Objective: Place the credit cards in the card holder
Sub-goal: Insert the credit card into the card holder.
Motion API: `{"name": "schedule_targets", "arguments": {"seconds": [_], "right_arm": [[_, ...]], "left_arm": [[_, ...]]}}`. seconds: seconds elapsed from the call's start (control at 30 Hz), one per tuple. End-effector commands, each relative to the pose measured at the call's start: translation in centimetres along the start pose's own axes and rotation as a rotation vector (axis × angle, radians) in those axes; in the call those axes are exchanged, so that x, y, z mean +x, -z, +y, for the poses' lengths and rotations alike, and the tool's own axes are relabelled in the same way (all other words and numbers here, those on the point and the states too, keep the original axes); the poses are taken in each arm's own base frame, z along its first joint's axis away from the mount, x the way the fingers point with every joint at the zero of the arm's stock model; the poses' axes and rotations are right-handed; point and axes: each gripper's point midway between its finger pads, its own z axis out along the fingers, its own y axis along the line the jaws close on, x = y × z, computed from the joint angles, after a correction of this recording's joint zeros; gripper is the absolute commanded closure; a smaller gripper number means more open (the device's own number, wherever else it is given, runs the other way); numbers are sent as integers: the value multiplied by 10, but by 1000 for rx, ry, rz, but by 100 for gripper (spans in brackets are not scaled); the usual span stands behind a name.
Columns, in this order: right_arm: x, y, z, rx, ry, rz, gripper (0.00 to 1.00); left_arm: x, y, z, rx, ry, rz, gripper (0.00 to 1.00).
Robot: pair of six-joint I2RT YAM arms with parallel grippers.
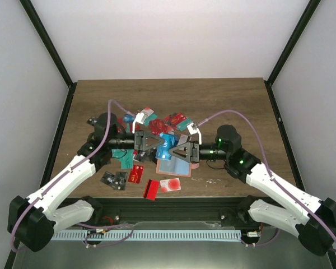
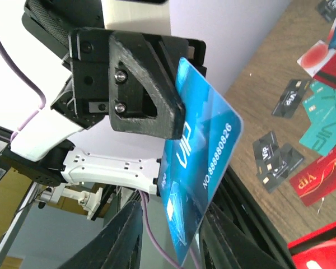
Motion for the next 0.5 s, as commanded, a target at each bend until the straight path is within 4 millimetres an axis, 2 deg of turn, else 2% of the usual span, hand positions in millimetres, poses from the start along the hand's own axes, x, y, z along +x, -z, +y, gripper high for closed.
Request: {"name": "schedule_targets", "arguments": {"seconds": [0.0, 0.2, 0.3, 0.37, 0.4, 0.47], "right_arm": [[-18, 5, 12, -27, 33, -75, 72], [-22, -2, 10, -46, 26, -65, 85], [-25, -5, 7, -42, 20, -70, 98], [-27, -5, 0, -12, 3, -84, 99], [-27, -5, -5, 9, -9, -92, 99], [-25, -3, -18, 65, -41, -106, 99]], "left_arm": [[-4, 1, -3, 16, -21, -31, 96], [-5, -2, 1, 15, -16, -30, 96], [-5, -3, 4, 12, -11, -27, 96], [-3, -4, 7, 8, -8, -23, 96], [-2, -4, 10, 2, -7, -21, 93], [-1, -5, 20, -31, 2, -16, 76]]}}
